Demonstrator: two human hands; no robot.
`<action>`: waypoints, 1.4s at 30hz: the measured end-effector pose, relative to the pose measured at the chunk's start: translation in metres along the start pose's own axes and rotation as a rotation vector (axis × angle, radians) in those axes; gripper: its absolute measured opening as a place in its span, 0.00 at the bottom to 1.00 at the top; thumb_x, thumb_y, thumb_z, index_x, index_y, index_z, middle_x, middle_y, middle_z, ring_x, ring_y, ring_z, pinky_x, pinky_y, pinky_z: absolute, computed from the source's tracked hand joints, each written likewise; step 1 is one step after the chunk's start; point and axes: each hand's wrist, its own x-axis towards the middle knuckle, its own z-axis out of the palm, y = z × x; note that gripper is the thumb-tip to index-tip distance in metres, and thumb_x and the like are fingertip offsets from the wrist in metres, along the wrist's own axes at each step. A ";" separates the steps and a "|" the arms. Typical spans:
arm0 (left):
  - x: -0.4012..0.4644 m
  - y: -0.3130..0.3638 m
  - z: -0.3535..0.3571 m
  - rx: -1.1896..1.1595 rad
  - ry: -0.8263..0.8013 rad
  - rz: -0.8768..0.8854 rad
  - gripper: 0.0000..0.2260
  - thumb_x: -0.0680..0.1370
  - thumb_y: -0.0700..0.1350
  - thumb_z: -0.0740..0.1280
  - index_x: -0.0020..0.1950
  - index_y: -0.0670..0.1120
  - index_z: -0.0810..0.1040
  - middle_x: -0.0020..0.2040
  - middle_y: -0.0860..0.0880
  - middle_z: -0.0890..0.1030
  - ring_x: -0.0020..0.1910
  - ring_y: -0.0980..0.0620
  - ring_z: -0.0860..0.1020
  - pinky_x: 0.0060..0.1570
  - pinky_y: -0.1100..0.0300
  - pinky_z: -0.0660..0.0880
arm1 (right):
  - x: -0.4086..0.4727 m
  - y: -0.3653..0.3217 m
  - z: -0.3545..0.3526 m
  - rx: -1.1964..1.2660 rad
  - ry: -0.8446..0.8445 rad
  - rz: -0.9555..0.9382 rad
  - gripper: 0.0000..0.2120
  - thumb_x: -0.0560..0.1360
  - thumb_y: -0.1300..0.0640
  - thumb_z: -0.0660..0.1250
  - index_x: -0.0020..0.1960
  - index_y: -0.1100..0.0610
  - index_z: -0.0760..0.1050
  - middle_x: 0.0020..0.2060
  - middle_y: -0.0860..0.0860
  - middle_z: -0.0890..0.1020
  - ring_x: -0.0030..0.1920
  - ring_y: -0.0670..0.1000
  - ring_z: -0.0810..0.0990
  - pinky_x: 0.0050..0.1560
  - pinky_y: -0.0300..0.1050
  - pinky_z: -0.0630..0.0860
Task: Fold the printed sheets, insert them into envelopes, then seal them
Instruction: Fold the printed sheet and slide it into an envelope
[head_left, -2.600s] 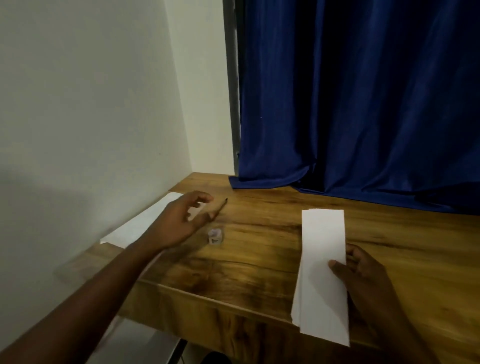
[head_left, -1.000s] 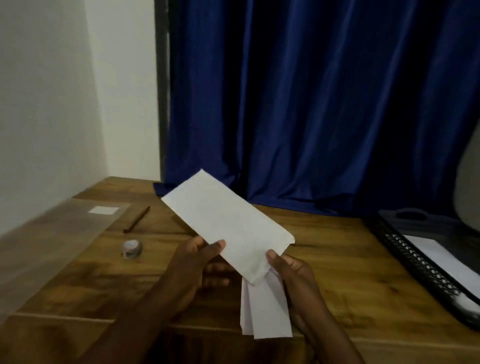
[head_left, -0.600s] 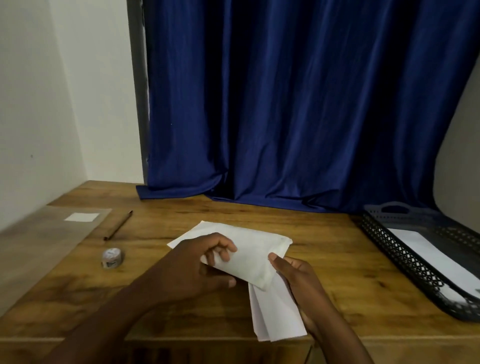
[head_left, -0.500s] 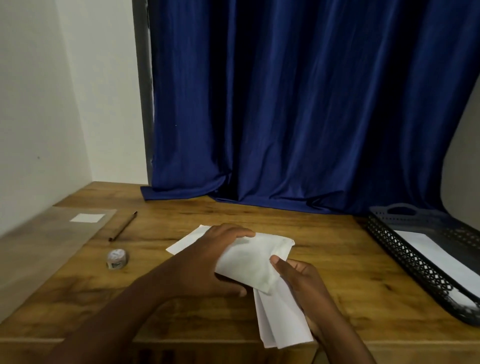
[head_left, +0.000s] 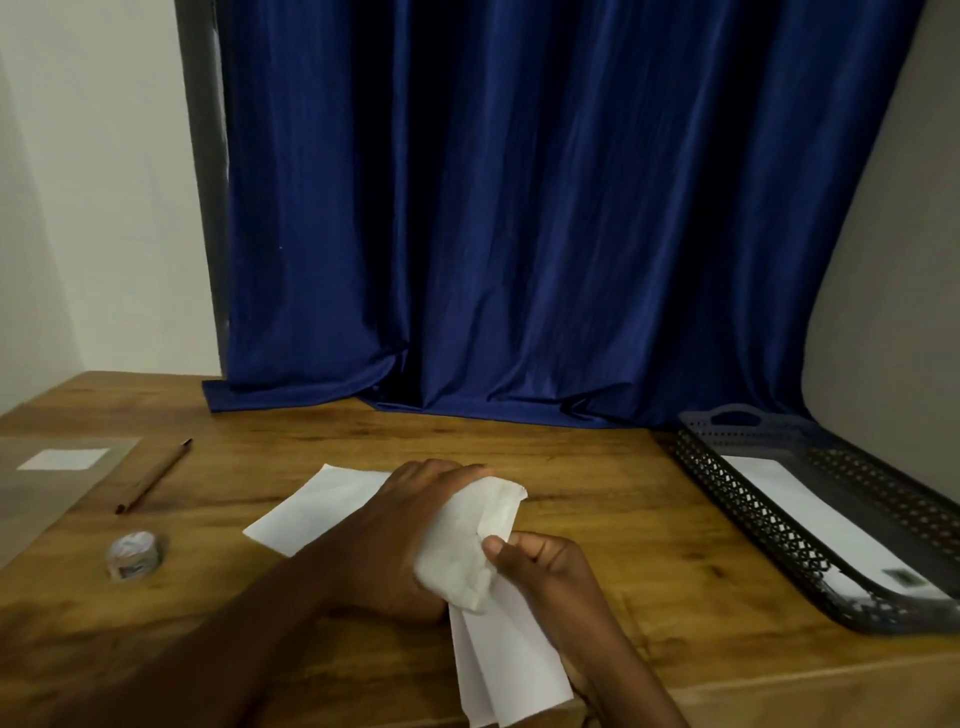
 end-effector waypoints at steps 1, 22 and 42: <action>-0.002 0.001 -0.001 -0.001 0.023 0.002 0.54 0.61 0.69 0.78 0.78 0.69 0.48 0.75 0.70 0.56 0.74 0.63 0.59 0.70 0.54 0.65 | 0.000 0.001 -0.001 0.014 -0.015 0.015 0.13 0.75 0.51 0.71 0.48 0.61 0.87 0.47 0.61 0.87 0.46 0.58 0.87 0.47 0.48 0.81; 0.000 0.014 -0.001 0.235 0.092 0.114 0.53 0.63 0.70 0.74 0.81 0.60 0.52 0.77 0.55 0.60 0.76 0.53 0.59 0.75 0.47 0.55 | -0.002 0.006 0.007 -0.057 0.062 -0.047 0.10 0.72 0.52 0.74 0.42 0.59 0.87 0.40 0.61 0.86 0.39 0.51 0.83 0.40 0.45 0.76; 0.001 0.017 0.002 0.249 0.082 0.170 0.51 0.64 0.66 0.76 0.81 0.60 0.53 0.76 0.55 0.61 0.76 0.54 0.58 0.77 0.50 0.47 | -0.003 -0.010 0.022 -0.155 0.213 0.026 0.13 0.62 0.49 0.75 0.24 0.54 0.78 0.25 0.50 0.82 0.26 0.43 0.79 0.27 0.35 0.71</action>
